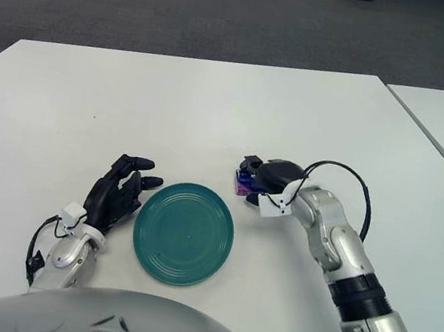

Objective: Put the gum into the plate.

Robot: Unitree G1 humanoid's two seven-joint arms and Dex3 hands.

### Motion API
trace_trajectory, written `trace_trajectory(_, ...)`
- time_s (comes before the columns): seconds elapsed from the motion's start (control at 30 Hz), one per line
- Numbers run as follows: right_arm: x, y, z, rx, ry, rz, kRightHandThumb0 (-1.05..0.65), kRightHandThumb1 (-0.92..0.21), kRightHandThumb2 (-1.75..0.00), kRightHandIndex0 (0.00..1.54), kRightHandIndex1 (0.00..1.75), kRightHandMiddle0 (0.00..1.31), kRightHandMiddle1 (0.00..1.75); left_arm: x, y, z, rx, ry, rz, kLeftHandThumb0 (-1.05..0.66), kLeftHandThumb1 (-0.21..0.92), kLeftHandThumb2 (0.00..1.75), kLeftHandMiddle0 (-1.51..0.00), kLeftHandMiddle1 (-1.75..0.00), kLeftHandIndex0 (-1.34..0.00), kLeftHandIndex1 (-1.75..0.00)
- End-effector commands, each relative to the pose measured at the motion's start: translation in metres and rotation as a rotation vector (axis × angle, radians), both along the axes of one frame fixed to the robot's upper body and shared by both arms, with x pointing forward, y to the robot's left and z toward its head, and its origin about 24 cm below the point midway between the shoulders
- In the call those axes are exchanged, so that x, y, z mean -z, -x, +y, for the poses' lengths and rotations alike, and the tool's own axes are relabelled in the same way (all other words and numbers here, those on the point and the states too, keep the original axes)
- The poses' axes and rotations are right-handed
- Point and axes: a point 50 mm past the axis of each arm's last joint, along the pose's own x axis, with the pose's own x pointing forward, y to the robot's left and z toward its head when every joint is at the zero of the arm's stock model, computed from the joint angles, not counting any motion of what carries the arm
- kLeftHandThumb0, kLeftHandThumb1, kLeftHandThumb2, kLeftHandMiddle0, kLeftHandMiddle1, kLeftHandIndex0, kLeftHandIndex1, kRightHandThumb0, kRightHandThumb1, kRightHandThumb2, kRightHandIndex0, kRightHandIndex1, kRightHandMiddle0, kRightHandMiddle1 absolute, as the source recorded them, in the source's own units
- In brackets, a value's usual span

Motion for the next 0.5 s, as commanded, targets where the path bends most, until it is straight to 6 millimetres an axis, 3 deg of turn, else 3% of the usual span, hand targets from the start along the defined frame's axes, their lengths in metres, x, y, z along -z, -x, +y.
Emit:
trace_trajectory(0.0,0.015,0.001,-0.005,0.045,0.019,0.093,-0.69,-0.92,-0.76,0.39,0.21,0.0,0.62,0.008,0.005,0.0,-0.009,-0.002,0.049,-0.64,0.92,0.79,-0.51,-0.98,-0.31,-1.27)
trace_trajectory(0.23,0.035,0.005,-0.011,0.088,0.007,0.115,-0.68,-0.92,-0.76,0.39,0.19,0.0,0.62,0.008,0.005,0.0,-0.014,-0.017,0.048,-0.65,0.92,0.78,-0.51,-0.99,-0.32,-1.27)
trace_trajectory(0.27,0.038,0.005,-0.012,0.1,-0.002,0.121,-0.68,-0.92,-0.75,0.4,0.2,0.0,0.65,0.008,0.005,0.001,-0.016,-0.017,0.05,-0.65,0.92,0.78,-0.51,-0.99,-0.31,-1.27)
trace_trajectory(0.33,0.042,0.005,-0.012,0.117,-0.018,0.128,-0.68,-0.92,-0.74,0.46,0.24,0.0,0.88,0.008,0.005,0.001,-0.021,-0.015,0.051,-0.65,0.92,0.78,-0.51,-0.99,-0.31,-1.27)
trace_trajectory(0.37,0.043,0.004,-0.013,0.123,-0.024,0.13,-0.68,-0.92,-0.73,0.44,0.45,0.0,1.07,0.008,0.005,0.001,-0.023,-0.013,0.051,-0.64,0.92,0.78,-0.51,-0.99,-0.31,-1.27)
trace_trajectory(0.4,0.044,0.004,-0.013,0.129,-0.031,0.13,-0.67,-0.92,-0.73,0.42,0.56,0.0,1.14,0.008,0.005,0.002,-0.025,-0.011,0.049,-0.64,0.92,0.78,-0.51,-0.99,-0.31,-1.27)
trace_trajectory(0.47,0.047,0.004,-0.015,0.138,-0.043,0.128,-0.67,-0.92,-0.72,0.38,1.03,0.0,1.43,0.008,0.005,0.002,-0.029,-0.009,0.047,-0.63,0.92,0.77,-0.52,-0.99,-0.31,-1.27)
